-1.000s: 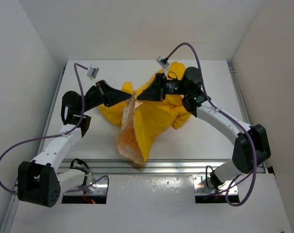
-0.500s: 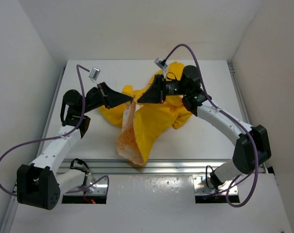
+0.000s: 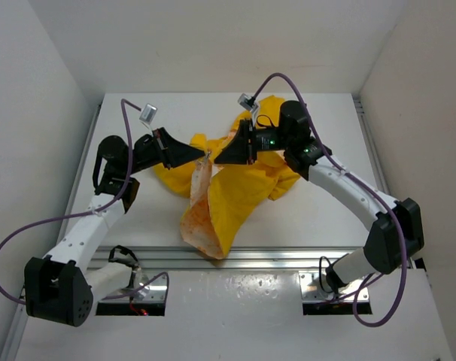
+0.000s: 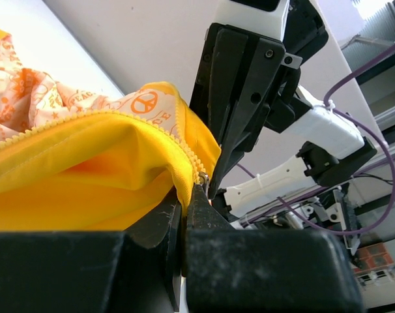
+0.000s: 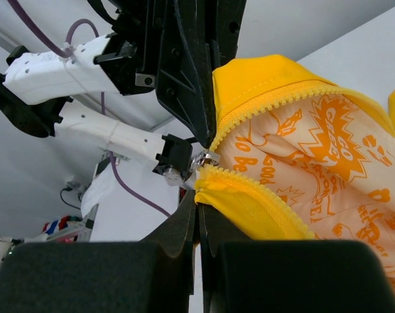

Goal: Zip up the jacket

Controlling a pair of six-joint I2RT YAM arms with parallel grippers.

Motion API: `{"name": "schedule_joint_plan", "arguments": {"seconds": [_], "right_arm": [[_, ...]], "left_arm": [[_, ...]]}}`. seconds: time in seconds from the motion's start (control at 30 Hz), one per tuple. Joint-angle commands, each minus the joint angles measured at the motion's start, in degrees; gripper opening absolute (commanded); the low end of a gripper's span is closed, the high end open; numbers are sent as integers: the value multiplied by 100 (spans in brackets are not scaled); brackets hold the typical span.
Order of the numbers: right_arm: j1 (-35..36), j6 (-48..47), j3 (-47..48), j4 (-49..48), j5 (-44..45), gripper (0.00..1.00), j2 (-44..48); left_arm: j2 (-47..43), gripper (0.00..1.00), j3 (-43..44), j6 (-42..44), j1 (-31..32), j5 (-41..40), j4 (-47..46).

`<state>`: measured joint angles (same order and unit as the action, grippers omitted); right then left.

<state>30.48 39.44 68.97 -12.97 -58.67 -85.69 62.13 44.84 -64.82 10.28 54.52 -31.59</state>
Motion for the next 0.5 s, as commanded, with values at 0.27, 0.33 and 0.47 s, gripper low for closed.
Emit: {"name": "schedule_joint_plan", "arguments": {"seconds": [0.27, 0.33, 0.47], "right_arm": [[283, -1035, 854, 1086, -338, 0, 0], [301, -1105, 864, 1112, -364, 0, -9], [415, -1447, 1048, 1656, -487, 0, -62]], "left_arm": [[-104, 0, 885, 1049, 368, -556, 1012], [-104, 0, 938, 1303, 422, -661, 1190], [-104, 0, 939, 1252, 422, -872, 1269]]}}
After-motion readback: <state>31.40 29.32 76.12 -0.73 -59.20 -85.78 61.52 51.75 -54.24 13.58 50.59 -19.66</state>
